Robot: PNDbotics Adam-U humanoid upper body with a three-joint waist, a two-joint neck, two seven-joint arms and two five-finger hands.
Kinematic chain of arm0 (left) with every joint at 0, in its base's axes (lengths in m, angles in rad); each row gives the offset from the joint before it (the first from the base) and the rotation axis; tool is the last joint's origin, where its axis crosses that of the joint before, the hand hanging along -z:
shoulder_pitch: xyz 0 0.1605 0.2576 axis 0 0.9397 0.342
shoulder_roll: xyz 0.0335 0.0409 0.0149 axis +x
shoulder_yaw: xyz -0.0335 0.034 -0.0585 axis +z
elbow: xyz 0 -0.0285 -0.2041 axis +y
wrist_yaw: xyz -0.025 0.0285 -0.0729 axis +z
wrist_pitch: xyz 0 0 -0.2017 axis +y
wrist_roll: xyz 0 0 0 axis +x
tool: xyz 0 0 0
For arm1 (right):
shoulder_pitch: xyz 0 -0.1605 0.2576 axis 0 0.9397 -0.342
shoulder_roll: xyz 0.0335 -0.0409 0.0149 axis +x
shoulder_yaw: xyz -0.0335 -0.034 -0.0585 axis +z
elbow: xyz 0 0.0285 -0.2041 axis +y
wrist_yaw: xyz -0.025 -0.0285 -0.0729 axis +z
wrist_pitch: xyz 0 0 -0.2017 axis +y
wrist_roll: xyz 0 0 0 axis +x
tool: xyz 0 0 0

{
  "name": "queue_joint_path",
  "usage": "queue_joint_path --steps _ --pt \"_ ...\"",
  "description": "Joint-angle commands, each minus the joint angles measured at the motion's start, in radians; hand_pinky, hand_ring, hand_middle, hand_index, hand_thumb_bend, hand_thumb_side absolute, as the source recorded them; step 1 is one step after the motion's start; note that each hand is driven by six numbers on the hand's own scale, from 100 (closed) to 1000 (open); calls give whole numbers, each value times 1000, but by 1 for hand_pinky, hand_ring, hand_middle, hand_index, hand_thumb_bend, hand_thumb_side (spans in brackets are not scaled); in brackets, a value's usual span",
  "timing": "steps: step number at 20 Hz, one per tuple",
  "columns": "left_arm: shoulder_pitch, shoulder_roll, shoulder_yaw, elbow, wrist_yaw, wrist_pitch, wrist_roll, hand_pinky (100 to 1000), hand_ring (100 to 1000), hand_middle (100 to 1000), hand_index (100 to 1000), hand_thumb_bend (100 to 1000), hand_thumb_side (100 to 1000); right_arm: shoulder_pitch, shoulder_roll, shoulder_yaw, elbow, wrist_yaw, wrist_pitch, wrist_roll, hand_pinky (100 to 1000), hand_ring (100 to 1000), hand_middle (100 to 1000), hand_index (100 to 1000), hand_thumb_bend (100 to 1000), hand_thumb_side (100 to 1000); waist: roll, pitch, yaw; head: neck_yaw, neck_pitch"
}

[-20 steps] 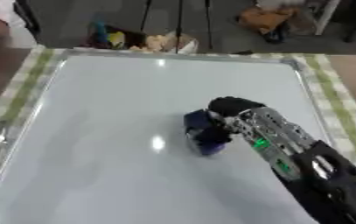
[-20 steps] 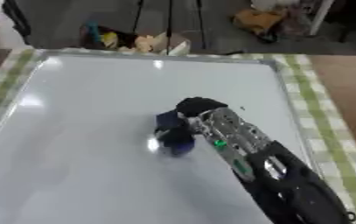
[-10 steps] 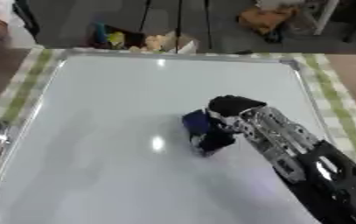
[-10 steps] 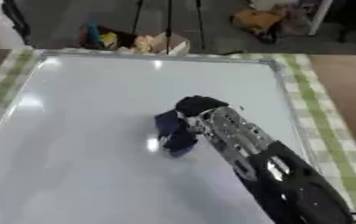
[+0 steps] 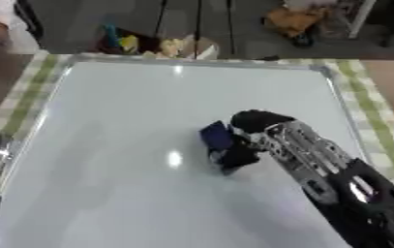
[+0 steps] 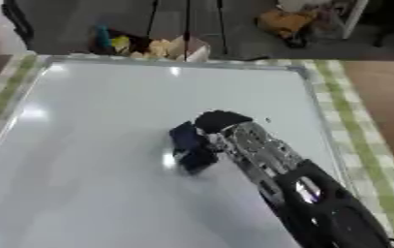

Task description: Wipe the whiteboard clean with a brush.

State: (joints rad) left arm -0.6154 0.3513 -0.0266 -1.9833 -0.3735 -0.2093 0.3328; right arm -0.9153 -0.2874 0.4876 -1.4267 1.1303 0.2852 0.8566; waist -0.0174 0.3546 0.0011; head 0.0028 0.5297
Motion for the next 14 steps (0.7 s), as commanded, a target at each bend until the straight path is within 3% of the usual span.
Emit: queue_joint_path --steps 1,4,14 --pt "-15 8 0 -17 3 -2 -2 839 912 883 923 270 1000 -14 -12 -3 12 7 -1 4 464 644 567 161 100 947 3 -17 3 -3 -10" --pt "-15 6 0 -17 3 -2 -2 838 912 882 923 269 1000 -13 -8 -3 30 15 -9 -1 468 653 576 163 100 1000 3 -17 4 -3 -11" --pt "-12 6 -1 -17 4 1 -3 838 912 880 924 266 1000 -23 -14 -11 28 31 -11 -26 469 662 585 162 100 1000 4 -18 2 -4 -11"
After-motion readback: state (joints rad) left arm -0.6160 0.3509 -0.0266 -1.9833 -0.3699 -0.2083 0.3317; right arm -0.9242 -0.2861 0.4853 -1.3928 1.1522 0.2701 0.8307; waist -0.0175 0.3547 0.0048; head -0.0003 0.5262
